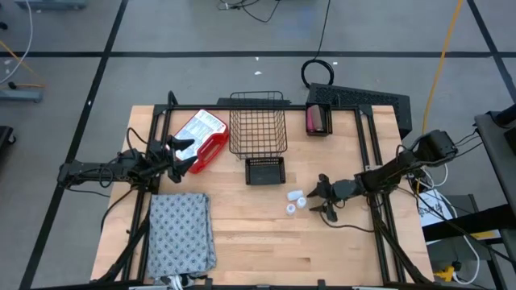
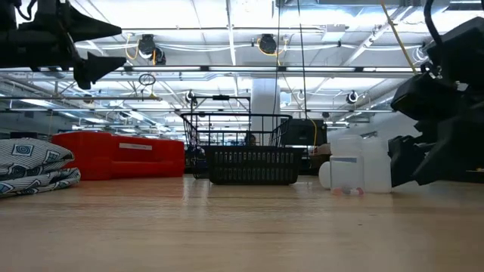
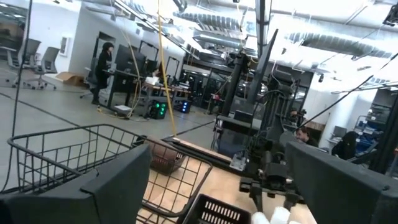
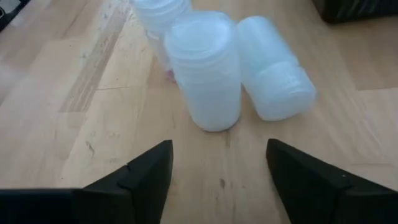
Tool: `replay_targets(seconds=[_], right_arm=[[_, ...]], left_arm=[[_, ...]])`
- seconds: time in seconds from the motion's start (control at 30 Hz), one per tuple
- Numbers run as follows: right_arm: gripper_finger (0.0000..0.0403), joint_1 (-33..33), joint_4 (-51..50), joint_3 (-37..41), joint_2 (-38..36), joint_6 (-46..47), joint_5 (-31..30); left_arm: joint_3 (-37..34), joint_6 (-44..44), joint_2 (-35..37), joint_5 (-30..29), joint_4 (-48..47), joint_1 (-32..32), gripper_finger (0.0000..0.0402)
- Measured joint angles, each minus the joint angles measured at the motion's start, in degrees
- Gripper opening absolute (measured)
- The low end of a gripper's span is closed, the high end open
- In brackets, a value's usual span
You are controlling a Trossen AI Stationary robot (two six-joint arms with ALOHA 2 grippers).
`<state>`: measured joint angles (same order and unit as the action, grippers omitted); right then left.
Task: Pick & place medical supplies in basket/bin
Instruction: Put the bottom right white pill bottle into the bottom black bin
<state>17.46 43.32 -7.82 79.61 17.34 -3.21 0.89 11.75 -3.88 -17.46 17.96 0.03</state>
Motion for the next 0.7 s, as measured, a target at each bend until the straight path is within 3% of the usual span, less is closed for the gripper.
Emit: replay_targets(seconds=[0.23, 0.53, 0.7], right_arm=[[0.0237, 1.7, 1.8, -4.8, 6.9, -4.7, 0.3], [0.0211, -1.9, 11.2, -5.1, 11.9, -13.8, 0.8], [0.0214, -3.1, 13.4, -6.9, 16.1, -13.4, 7.0]], left_arm=[[0.0, 0.0, 0.0, -2.7, 0.0, 0.0, 0.0374], [0.0, 0.0, 0.0, -3.6, 0.0, 0.0, 0.0374], [0.0, 0.0, 0.0, -8.3, 0.0, 0.0, 0.0374]])
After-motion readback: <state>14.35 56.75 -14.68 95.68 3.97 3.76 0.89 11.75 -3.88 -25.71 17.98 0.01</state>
